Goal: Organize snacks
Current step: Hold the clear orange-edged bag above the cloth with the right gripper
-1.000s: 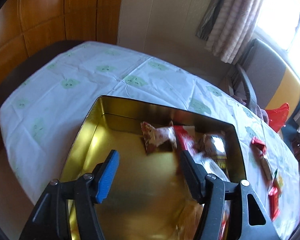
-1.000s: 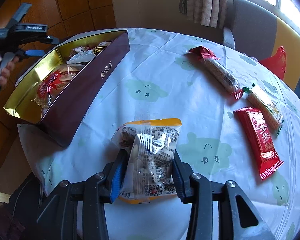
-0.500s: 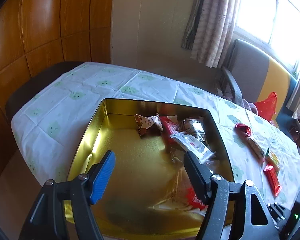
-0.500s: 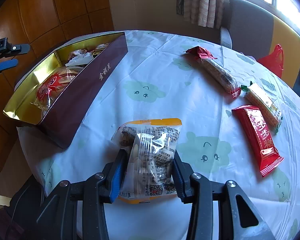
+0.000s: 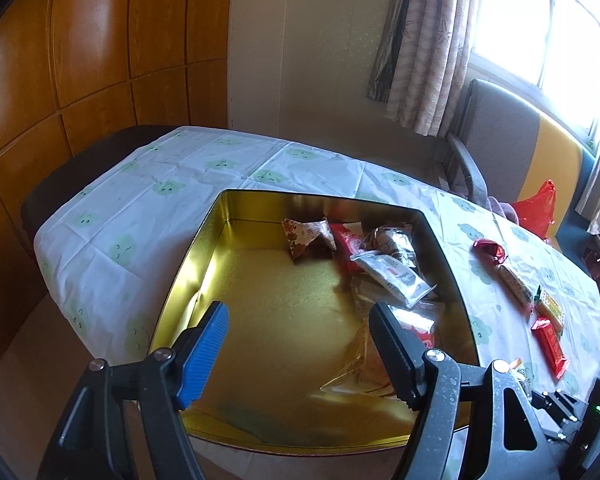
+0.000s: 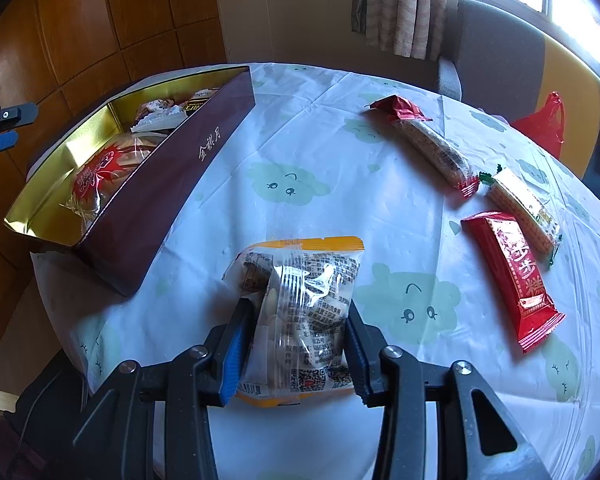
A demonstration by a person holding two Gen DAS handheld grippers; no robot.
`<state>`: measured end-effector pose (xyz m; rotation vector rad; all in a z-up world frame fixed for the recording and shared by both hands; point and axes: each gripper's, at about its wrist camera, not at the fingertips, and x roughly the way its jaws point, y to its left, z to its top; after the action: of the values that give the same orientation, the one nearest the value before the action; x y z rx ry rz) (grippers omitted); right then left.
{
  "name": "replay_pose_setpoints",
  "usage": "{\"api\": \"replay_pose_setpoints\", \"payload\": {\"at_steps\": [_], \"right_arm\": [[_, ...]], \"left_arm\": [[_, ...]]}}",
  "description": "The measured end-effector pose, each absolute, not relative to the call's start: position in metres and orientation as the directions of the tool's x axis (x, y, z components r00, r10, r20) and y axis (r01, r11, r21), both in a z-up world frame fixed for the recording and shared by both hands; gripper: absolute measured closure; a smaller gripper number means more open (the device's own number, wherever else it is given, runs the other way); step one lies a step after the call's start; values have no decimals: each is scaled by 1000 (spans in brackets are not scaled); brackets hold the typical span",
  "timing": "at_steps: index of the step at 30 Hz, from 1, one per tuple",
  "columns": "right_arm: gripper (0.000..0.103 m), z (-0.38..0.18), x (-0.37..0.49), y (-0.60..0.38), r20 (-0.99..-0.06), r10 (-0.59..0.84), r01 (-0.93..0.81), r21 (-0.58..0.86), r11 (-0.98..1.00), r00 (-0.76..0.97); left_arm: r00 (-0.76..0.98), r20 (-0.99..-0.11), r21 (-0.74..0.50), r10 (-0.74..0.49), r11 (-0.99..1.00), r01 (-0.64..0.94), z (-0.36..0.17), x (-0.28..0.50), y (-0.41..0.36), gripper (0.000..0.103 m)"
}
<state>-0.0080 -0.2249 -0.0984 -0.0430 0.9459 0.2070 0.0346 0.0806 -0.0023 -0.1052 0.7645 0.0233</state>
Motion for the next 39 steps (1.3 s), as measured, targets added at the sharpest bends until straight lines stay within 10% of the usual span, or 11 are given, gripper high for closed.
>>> {"api": "replay_pose_setpoints", "payload": {"at_steps": [39], "right_arm": [[58,-100,-3,-219,-823,112,-170,19,985,557]], "left_arm": [[732,-681,-86,12,992,-96,-15,33,101,29]]}}
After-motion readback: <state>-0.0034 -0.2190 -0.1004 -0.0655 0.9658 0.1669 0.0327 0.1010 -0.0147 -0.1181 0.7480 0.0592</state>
